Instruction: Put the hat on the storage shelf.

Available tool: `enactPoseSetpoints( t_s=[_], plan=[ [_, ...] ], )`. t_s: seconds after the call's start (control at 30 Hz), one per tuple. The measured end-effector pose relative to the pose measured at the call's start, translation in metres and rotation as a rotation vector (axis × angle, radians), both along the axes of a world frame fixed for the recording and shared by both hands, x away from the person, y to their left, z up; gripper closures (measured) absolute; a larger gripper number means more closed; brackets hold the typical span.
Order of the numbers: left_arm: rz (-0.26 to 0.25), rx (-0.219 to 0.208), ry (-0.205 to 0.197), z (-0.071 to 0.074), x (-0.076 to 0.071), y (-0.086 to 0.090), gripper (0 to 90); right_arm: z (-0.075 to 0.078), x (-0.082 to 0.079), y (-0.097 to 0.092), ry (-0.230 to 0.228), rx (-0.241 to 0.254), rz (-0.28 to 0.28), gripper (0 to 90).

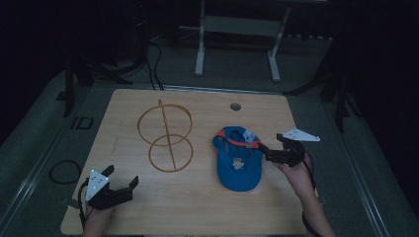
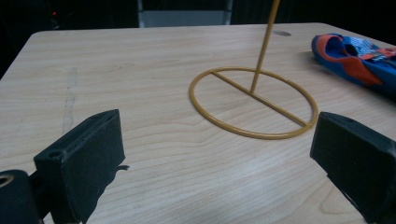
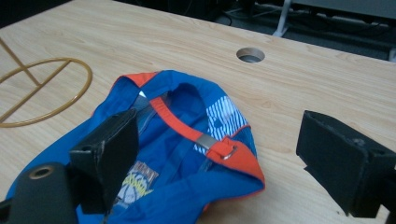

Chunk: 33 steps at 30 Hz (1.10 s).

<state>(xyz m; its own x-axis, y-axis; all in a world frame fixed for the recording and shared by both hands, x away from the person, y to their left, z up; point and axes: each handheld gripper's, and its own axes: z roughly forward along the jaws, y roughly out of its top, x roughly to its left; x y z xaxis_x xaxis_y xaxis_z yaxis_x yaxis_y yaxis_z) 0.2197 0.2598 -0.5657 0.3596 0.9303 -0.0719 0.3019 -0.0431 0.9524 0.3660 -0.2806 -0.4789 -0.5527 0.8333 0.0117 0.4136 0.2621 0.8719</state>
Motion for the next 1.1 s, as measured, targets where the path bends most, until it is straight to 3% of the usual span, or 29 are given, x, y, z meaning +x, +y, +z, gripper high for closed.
enactPoseSetpoints(
  t_s=[0.1, 0.27, 0.57, 0.73, 0.87, 1.0, 1.1],
  plan=[
    [-0.028, -0.033, 0.027, 0.0, 0.0, 0.002, 3.2, -0.001, 0.011, 0.005, 0.013, -0.024, 0.021, 17.1],
    [-0.058, -0.049, 0.059, 0.001, 0.001, 0.002, 3.1, -0.004, 0.028, 0.012, 0.034, -0.037, 0.043, 22.8],
    [-0.084, 0.003, 0.052, 0.003, -0.001, -0.004, 2.2, -0.02, 0.056, 0.022, 0.087, -0.05, 0.026, 24.7],
    [-0.039, 0.054, 0.023, 0.002, -0.002, -0.004, 2.2, -0.036, 0.077, 0.028, 0.134, -0.087, 0.0, 24.8],
    [-0.059, 0.05, 0.049, 0.0, 0.0, -0.004, 2.2, -0.048, 0.087, 0.031, 0.148, -0.132, -0.032, 24.8],
    [-0.062, 0.051, 0.049, 0.0, 0.001, -0.006, 2.2, -0.061, 0.093, 0.032, 0.182, -0.121, -0.048, 24.8],
    [-0.059, 0.046, 0.06, -0.001, 0.002, -0.005, 2.3, -0.068, 0.095, 0.037, 0.201, -0.147, -0.054, 24.9]
  ],
)
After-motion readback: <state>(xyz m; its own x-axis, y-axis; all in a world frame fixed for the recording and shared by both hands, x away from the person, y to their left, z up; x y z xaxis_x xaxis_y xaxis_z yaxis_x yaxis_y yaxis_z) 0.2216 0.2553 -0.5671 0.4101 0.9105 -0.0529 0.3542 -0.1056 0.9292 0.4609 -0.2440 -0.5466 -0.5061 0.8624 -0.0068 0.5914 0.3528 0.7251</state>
